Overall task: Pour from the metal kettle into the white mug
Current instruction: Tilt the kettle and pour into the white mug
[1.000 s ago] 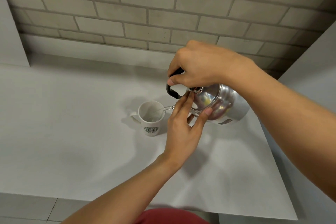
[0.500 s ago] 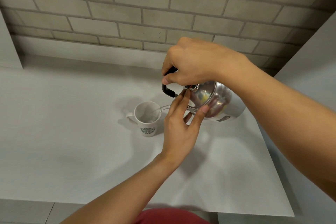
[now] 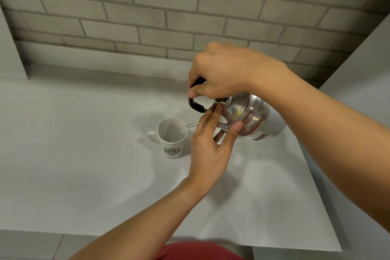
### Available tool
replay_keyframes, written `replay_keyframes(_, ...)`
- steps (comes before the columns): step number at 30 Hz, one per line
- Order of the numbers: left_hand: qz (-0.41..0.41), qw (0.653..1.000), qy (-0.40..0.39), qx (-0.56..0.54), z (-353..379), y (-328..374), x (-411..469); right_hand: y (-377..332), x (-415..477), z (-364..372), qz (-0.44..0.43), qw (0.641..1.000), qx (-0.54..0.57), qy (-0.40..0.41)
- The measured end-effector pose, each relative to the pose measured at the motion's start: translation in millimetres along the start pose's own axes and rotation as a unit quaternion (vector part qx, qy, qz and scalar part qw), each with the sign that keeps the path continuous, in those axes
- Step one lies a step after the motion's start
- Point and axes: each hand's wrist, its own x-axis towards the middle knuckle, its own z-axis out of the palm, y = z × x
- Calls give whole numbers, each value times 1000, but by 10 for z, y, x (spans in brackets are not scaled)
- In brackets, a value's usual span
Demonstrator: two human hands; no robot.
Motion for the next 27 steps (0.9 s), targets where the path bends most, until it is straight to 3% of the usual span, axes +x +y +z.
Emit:
replay_keyframes(13,-5,1000,-5,-6,-65,-12,-19,-34,31,26,-6,1000,-2,5)
replay_keyframes(22,-20,997,-43,54,-191,-133,-49,97,-37,252,-8,998,38,50)
replay_keyframes(27,8,982,-82,172,-301,-158,-47,234,-240,419,3,989,99,112)
